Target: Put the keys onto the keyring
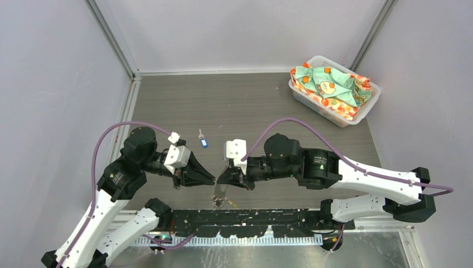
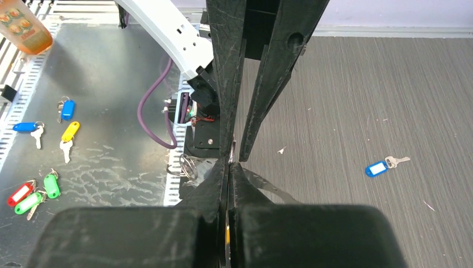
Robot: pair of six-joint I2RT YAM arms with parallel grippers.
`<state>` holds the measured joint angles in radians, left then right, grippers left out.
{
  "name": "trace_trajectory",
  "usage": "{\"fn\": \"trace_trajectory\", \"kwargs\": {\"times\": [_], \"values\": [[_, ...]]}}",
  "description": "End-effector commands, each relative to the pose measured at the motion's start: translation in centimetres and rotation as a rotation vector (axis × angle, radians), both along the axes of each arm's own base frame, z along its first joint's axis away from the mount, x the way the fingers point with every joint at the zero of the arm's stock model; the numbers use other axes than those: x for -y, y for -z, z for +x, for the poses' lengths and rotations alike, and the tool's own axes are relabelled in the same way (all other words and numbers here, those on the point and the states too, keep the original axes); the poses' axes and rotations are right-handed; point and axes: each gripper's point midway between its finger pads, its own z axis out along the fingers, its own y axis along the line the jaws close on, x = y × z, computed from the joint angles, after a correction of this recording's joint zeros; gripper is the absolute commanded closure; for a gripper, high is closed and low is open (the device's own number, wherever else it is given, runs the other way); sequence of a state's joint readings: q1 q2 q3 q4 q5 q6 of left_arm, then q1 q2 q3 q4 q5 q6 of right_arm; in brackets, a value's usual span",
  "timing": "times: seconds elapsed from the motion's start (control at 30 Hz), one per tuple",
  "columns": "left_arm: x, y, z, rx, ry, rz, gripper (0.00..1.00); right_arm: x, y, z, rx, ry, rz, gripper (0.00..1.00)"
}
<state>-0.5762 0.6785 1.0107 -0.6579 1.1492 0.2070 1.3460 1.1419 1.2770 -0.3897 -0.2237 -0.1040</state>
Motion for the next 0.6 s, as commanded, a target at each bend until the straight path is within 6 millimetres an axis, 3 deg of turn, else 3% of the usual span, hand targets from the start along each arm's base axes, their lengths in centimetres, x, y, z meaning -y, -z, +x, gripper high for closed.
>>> {"fn": "trace_trajectory", "kwargs": {"times": [0.0,0.3,0.47,0.57], "values": [[0.09,-0.79,-0.35,0.018,0.021,-0.026,0.86,-0.4,-3.8,-0.23,0.029,-0.022,0.104,0.99],[0.2,-1.18,-0.82,0.006,0.042,-0.038,0.78,-0.76,-3.78,-0.26,0.027,-0.026,0.109,0.99],[0.21,-0.92,-0.46,0.031,0.026,-0.037,0.97,-0.77,-4.06,-0.32,0.025,-0.029,0.118,0.99],[0.13,-0.74,-0.18,0.058,0.005,-0.038,0.99,-0.67,-4.21,-0.36,0.024,-0.028,0.122,0.99]]}}
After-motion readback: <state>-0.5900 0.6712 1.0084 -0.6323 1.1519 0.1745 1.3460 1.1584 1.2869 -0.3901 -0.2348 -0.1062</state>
